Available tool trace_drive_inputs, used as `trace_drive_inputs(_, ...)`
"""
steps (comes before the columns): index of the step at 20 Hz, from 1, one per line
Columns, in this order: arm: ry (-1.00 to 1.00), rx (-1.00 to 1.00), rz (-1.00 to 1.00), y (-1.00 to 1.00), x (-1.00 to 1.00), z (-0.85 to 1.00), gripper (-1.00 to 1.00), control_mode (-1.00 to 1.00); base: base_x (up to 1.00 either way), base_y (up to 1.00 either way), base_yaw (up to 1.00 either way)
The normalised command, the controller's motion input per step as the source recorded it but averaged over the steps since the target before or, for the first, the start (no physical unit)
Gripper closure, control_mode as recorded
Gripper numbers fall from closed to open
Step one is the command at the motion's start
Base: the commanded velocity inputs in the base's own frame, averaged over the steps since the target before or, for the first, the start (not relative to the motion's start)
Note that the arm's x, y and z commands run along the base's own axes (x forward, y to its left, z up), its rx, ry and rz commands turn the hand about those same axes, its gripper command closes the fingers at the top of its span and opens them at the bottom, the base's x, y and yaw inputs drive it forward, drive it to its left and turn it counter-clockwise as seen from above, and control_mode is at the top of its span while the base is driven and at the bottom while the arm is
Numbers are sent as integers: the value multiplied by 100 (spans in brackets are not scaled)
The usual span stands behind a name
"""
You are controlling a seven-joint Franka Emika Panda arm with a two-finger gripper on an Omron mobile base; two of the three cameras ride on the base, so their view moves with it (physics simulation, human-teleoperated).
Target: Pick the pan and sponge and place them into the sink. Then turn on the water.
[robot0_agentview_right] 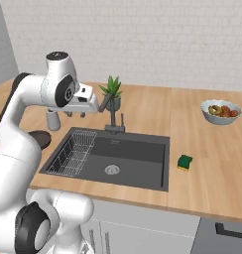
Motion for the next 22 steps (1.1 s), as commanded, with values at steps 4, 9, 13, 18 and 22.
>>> trace_drive_inputs(4, 0, 0, 1, 3, -23, 0, -100, -100, 0, 0, 0)
trace_drive_inputs(9, -1, -3, 17, 51, -70, -9, -100, -100, 0, 0, 0)
trace_drive_inputs(13, 8, 3, 13, 80, -24, -38, -100, -100, 0, 0, 0)
trace_drive_inputs(18, 11, 1, 9, 97, 0, -53, -100, -100, 0, 0, 0)
trace_drive_inputs(22, 6, 0, 8, 91, 2, -47, -100, -100, 0, 0, 0)
